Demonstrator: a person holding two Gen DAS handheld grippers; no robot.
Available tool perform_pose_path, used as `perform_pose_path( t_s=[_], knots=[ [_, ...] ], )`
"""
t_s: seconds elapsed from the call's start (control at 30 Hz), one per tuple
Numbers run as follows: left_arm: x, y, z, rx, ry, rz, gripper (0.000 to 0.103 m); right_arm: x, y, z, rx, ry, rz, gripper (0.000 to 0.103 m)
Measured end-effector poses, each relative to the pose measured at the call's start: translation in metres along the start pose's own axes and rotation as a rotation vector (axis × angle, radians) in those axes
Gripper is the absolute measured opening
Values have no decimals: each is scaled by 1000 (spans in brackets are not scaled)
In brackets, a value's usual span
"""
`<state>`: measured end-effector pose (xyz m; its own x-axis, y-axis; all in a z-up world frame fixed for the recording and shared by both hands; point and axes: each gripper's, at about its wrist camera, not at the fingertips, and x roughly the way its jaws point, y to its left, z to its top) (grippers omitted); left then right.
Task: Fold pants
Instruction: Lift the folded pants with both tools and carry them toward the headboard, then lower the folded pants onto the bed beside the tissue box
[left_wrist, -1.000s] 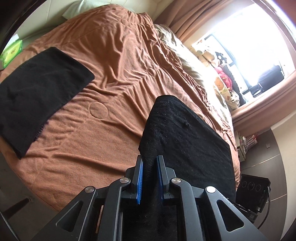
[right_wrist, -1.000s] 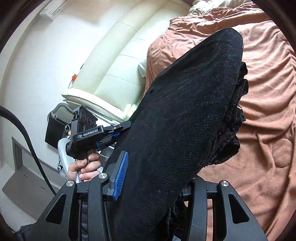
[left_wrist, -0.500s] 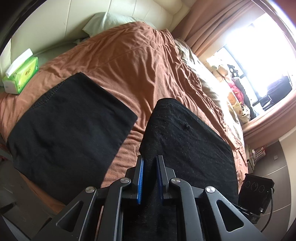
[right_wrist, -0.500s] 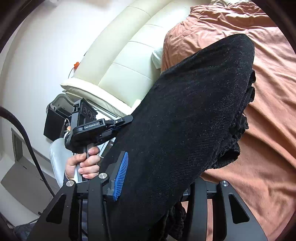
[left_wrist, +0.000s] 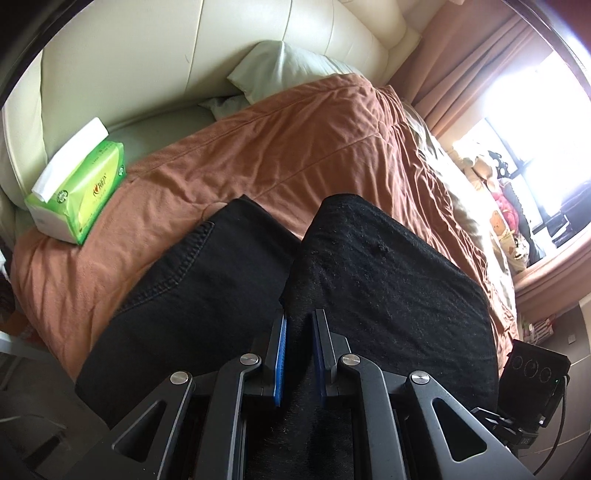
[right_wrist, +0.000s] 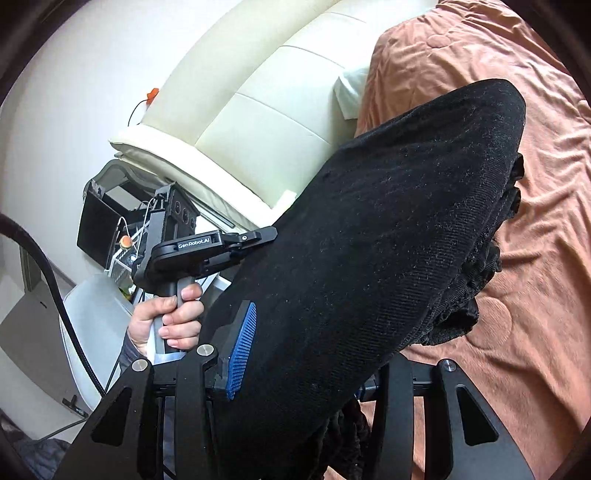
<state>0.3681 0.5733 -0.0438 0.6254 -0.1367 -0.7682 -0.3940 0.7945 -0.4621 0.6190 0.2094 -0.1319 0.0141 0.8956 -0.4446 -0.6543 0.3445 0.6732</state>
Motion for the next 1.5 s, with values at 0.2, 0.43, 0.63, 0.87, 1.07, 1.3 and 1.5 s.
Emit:
perform_pose_path(
  t_s=[0.2, 0.43, 0.63, 0.87, 1.07, 1.3, 1.5],
  knots=[
    [2, 41, 25, -32, -6, 39, 14, 53, 1, 17, -16, 32, 31, 42],
    [5, 76, 43, -44, -7, 98, 14, 93, 10, 17, -22, 49, 68, 42],
    [31, 86, 46, -17, -5, 181, 14, 109, -1, -5, 45, 17, 68, 43],
    [33, 89, 29, -66, -26, 277, 42, 98, -21, -33, 145, 66, 62, 58],
    [5, 65, 13, -85, -113, 301, 51, 70, -54, -27, 281, 36, 67, 63],
    [-16, 26, -24, -88, -170, 284, 51, 71, -75, -20, 379, 35, 89, 63],
    [-21, 7, -65, -91, -165, 270, 51, 60, -57, -15, 275, 2, -97, 45]
  ],
)
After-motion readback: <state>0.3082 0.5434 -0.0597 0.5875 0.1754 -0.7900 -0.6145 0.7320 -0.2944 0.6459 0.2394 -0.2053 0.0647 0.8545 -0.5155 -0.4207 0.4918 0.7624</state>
